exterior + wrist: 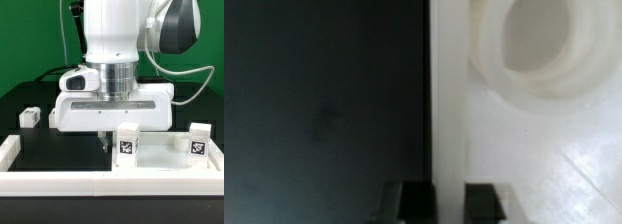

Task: Assemble square table

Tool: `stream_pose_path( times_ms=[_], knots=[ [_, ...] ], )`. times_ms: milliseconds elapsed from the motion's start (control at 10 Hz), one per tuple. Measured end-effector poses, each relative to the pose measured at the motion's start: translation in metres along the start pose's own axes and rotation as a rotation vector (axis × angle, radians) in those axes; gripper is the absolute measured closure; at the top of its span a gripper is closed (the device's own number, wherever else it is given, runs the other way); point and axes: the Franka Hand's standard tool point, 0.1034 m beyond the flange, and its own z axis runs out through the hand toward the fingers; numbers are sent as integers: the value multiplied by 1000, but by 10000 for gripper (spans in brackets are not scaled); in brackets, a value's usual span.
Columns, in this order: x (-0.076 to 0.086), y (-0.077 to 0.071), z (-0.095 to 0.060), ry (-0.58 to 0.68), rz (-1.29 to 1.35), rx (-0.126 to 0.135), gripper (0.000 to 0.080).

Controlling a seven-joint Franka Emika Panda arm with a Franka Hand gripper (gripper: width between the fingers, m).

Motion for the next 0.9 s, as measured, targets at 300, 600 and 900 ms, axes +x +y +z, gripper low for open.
stream_pose_path(
  times_ms=[300, 600, 900],
  knots=[
    [0, 0, 0, 0, 0, 0, 742],
    [0, 3, -1, 1, -53, -1, 742],
    [-1, 24, -4, -13, -462, -24, 742]
  ],
)
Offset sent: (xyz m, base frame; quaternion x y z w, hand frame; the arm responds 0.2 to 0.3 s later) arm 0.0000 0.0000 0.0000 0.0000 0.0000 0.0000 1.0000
